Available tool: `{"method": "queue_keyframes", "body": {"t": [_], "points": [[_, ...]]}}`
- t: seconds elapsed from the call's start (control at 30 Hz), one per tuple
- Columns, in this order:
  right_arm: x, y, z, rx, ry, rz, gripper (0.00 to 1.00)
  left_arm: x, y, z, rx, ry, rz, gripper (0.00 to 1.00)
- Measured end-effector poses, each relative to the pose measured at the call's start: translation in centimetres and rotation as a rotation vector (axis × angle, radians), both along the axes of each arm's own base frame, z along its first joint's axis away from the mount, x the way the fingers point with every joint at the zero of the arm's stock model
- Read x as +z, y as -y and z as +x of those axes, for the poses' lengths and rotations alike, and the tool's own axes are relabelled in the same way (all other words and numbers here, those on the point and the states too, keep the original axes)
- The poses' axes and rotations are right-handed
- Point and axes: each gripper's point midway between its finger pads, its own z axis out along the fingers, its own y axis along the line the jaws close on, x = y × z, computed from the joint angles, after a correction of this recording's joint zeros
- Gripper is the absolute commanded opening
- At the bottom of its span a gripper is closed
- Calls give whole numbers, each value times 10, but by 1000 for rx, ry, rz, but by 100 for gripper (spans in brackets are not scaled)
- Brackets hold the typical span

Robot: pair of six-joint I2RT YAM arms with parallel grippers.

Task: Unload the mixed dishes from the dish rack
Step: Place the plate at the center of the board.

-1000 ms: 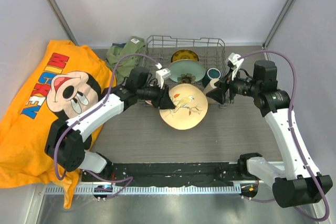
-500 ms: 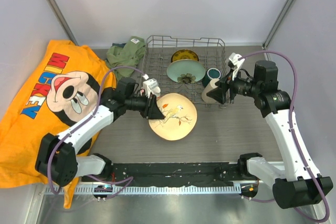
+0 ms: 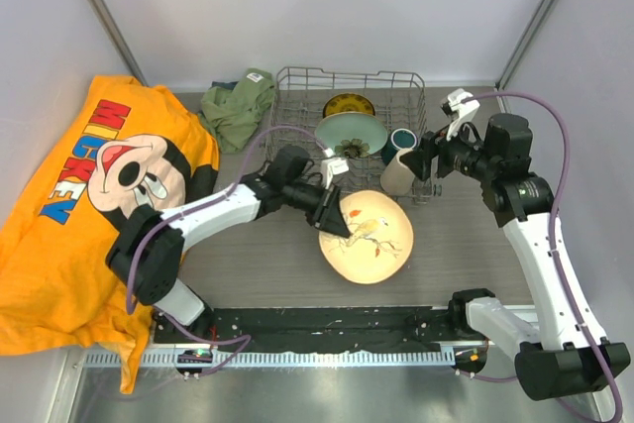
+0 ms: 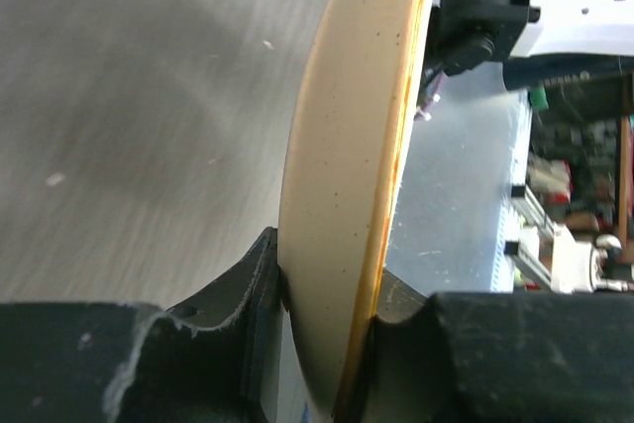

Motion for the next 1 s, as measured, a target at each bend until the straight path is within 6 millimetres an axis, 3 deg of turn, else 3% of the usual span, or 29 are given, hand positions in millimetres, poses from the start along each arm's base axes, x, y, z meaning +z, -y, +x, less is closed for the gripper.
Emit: {"method": "queue_keyframes", "body": {"t": [0.27,0.53,0.77,1.0], "points": [[14,29,11,-192,67,-39,68,-21,58,-16,-89,-78,15,0],[20,57,17,-337,101,-72,68,-44,90,-1,35,-183,11,0],[3,62,17,-359,72,-87,68,-56,107,3,127,-228,10,0],[-8,63,16,-362,51,-92,68,-77,104,-8,188,-280,61,0]]}}
